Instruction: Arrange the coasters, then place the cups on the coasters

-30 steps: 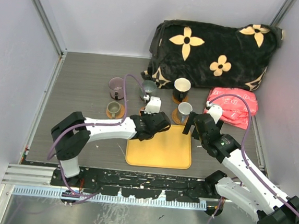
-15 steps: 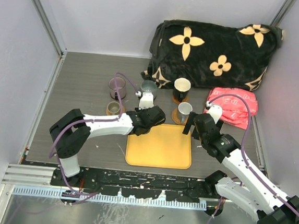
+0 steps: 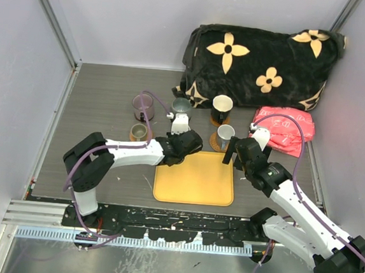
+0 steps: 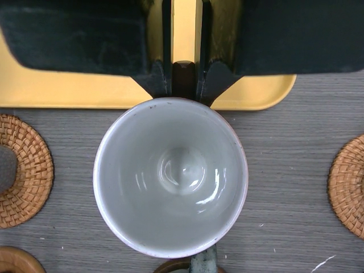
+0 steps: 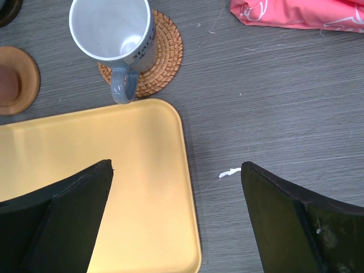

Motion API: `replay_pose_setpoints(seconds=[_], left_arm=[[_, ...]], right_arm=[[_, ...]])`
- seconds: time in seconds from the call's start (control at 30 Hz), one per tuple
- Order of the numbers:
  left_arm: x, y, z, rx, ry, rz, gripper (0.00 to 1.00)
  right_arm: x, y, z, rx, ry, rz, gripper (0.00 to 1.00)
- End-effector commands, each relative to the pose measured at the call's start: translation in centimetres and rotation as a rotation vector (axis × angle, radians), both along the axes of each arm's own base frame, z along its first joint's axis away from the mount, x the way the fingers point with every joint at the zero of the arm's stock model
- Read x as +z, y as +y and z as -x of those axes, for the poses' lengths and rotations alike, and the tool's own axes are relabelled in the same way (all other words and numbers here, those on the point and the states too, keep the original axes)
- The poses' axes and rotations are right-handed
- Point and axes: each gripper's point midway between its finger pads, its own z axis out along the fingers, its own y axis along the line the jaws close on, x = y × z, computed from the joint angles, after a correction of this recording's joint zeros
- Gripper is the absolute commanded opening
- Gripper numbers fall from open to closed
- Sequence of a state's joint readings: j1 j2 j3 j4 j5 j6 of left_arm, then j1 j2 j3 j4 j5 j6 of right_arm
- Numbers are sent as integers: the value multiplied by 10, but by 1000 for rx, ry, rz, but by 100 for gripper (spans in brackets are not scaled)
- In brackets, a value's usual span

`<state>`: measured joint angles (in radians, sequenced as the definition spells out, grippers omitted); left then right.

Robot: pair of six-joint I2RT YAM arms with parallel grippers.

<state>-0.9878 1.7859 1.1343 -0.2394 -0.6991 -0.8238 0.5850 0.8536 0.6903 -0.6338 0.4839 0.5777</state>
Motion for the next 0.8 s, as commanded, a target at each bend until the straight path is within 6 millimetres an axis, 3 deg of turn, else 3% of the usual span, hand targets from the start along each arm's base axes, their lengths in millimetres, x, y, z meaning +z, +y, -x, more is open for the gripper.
replay_pose_setpoints(seconds=[0.0, 0.27, 0.53, 0.63, 0.77], left_arm=[[17, -6, -18, 39, -70, 75, 0], [8, -4, -17, 36, -41, 66, 0], [-3, -3, -13, 33, -13, 60, 9], [-3, -2, -12, 35, -11, 58, 18], [-2, 1, -12, 40, -13, 44, 39]], right_arm=[[16, 3, -9, -3, -48, -15, 100], [15, 3, -9, -4, -44, -14, 100], [15, 3, -9, -4, -47, -18, 100], [15, 3, -8, -4, -47, -18, 100], [15, 4, -8, -4, -46, -21, 100]])
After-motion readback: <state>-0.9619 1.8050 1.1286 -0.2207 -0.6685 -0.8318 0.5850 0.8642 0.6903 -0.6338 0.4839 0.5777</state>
